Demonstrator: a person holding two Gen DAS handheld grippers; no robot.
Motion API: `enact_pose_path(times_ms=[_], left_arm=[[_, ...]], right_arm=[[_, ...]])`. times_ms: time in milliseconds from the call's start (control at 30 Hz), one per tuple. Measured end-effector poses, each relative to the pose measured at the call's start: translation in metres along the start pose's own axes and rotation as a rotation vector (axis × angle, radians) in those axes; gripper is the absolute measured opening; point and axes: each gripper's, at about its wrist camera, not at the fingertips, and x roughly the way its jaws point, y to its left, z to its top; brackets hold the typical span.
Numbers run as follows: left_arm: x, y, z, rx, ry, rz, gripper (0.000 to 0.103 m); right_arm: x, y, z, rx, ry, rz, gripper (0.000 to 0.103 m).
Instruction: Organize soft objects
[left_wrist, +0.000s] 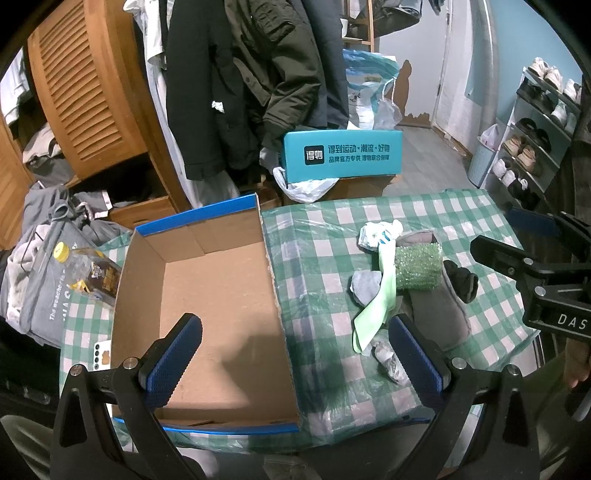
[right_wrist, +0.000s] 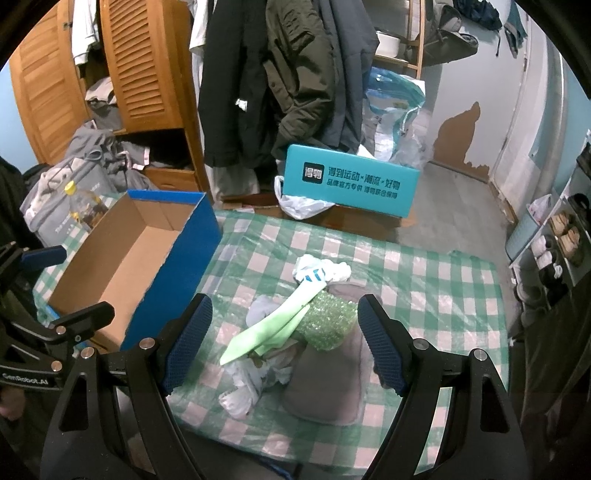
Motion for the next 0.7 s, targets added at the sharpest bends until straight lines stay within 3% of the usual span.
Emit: enact_pose_path(times_ms=[700], left_arm=[[0.0000, -0.0008, -0.0002, 0.004, 0.002, 0.005, 0.102]], right_arm=[[-0.0005, 0.0014, -0.0015, -0.001, 0.002, -0.003, 0.080]])
